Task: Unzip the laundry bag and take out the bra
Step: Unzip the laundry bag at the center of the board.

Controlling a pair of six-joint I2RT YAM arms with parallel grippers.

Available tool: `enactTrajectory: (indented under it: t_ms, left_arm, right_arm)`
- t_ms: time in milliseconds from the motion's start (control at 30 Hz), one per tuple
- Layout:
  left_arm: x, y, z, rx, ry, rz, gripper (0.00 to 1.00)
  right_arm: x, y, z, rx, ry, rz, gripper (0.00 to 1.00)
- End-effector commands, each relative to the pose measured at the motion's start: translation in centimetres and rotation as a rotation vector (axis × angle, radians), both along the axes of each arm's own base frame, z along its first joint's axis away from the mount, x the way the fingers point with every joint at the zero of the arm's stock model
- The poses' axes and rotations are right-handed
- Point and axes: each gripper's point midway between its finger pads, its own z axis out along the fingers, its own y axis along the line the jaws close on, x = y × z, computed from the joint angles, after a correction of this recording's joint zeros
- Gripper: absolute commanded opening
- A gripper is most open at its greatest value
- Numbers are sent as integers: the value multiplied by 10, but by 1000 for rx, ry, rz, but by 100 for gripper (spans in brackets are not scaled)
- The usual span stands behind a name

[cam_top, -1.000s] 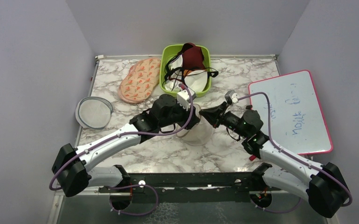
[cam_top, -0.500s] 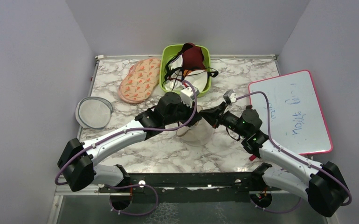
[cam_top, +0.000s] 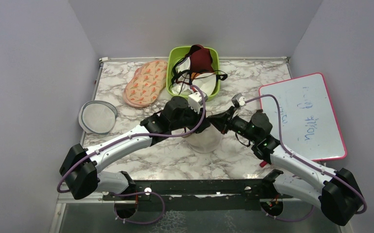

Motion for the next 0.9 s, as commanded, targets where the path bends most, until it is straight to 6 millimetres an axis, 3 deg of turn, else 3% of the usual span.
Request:
enactTrajectory:
  t_ms: [0, 200, 500, 733, 867]
  left_arm:
    - [-7, 3, 1, 15, -14, -37, 23]
    - [-10, 10, 0, 22, -24, -28, 20]
    - [-16, 12, 10, 1, -58, -58, 0]
    - [-25, 12, 19, -17, -136, -145, 0]
    - [-30, 15, 26, -34, -174, -170, 0]
  right_arm:
    - [1, 1, 13, 19, -15, 1, 1]
    - [6, -4, 10, 25, 6, -46, 1]
    - [9, -6, 7, 29, 24, -65, 1]
    - [17, -8, 16, 60, 35, -51, 1]
    - [27, -22, 14, 98, 77, -31, 1]
